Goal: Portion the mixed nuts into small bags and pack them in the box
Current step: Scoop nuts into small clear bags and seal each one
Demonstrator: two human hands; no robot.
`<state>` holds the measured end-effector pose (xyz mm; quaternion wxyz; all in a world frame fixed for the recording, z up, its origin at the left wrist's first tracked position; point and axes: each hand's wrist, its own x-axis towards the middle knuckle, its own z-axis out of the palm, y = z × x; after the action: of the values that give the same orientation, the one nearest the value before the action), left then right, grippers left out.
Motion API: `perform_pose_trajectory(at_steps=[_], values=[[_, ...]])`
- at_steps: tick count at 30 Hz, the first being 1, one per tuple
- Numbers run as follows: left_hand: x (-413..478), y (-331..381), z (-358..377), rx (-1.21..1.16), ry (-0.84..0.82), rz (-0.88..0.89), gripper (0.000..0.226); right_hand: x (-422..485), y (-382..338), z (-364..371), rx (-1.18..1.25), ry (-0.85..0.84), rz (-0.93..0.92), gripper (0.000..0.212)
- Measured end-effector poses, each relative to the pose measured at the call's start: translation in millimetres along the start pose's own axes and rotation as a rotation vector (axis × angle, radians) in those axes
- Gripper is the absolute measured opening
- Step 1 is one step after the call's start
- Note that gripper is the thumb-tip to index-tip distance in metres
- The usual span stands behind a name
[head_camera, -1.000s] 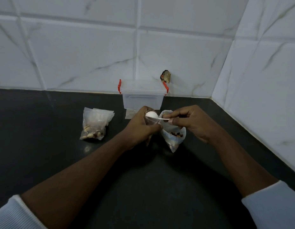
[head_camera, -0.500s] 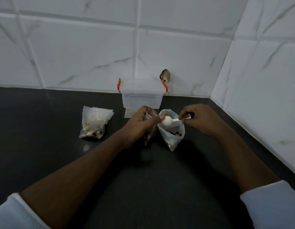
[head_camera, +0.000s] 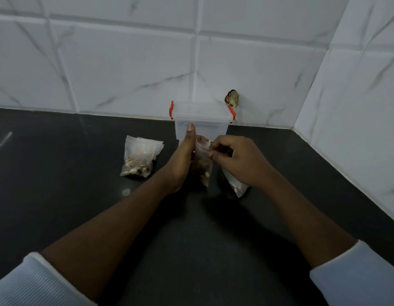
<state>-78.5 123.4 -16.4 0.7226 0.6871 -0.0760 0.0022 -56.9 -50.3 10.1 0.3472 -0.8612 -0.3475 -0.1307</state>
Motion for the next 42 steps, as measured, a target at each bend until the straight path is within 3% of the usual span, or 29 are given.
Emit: perform_pose_trajectory(at_steps=[3,7,8,14,17,21,25,28,32,36,40,42], values=[[-4.4,-0.2,-15.8,-0.014,0.124,0.006,0.074,12.3,-11.4,-1.3,0.065,0.086,-0.049,0.004],[4.1,5.0,-28.5,-0.059,0.217,-0.02,0.079,13.5,-9.6,-1.5,-0.163,-0.153,-0.081,0.008],[7.6,5.9,-28.7,-0.066,0.218,-0.018,0.08,11.7,-5.6,-1.5,-0.18,-0.15,-0.083,0.008],[14.0,-1.2,-23.4,-0.027,0.102,-0.049,0.075,4.3,12.5,-0.3,-0.163,-0.047,-0.064,0.015],[12.4,-0.9,-21.6,-0.017,0.029,-0.062,0.072,4.1,12.3,-5.0,-0.096,0.09,-0.071,0.016],[11.7,-1.3,-23.9,-0.023,0.044,-0.053,0.067,1.9,10.9,-3.6,-0.159,-0.043,-0.064,0.019],[12.2,-2.3,-26.2,-0.045,0.059,-0.063,0.071,3.2,11.7,-3.3,-0.053,0.156,-0.06,0.016],[11.8,-2.4,-26.2,-0.034,0.056,-0.06,0.071,0.9,11.9,-2.2,-0.156,0.013,-0.067,0.017],[9.5,-0.1,-24.2,-0.059,0.023,-0.047,0.072,2.4,7.9,-3.9,-0.011,0.198,-0.097,0.015],[11.3,-2.5,-25.1,-0.052,0.06,-0.048,0.074,-0.2,11.2,-1.6,-0.148,0.003,-0.075,0.016],[10.8,-1.3,-24.1,-0.06,0.022,-0.036,0.075,-0.3,4.1,-1.7,0.038,0.26,-0.095,0.013],[10.9,-1.1,-24.4,-0.057,0.021,-0.026,0.073,0.7,5.1,-5.0,-0.05,0.139,-0.088,0.013]])
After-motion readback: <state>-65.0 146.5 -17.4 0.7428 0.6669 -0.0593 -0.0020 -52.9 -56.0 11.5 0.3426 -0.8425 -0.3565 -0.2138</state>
